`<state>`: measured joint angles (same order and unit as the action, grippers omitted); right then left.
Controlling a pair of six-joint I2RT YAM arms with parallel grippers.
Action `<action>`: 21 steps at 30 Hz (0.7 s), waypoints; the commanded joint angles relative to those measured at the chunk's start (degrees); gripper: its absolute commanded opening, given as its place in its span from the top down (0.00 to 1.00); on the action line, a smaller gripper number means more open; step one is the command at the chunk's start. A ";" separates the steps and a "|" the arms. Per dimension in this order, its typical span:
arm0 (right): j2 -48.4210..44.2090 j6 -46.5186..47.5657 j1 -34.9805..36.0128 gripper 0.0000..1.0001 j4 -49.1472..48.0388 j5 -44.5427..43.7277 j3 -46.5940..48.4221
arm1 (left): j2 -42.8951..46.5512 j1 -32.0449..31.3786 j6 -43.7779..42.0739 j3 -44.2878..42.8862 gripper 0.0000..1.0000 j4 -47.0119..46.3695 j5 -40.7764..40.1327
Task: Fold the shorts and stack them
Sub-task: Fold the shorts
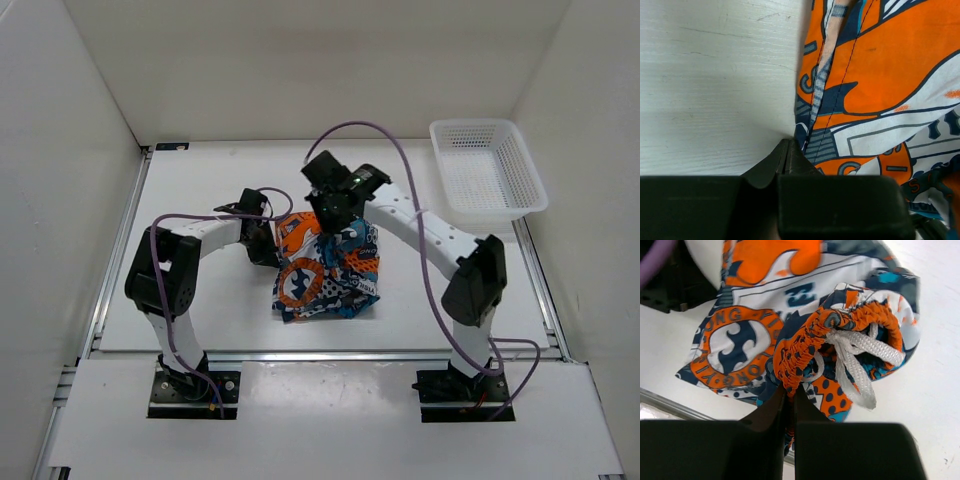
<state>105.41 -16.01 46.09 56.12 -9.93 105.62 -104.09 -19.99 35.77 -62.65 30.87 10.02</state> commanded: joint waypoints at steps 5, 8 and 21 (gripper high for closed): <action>9.90 0.10 6.56 1.00 1.02 -1.15 8.89 | 0.20 2.76 -1.58 3.41 0.90 0.50 -1.14; 13.50 0.10 7.18 1.00 -1.26 0.44 10.21 | 0.90 3.81 -1.58 3.41 0.90 0.50 -1.14; -5.72 -5.87 1.47 0.23 -24.48 7.31 -11.03 | 16.55 8.83 -2.81 -2.11 0.76 11.13 -3.25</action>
<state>108.01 -19.73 51.40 38.17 -2.17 97.82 -94.59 -10.74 34.57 -60.03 37.30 9.76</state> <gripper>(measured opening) 0.782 0.235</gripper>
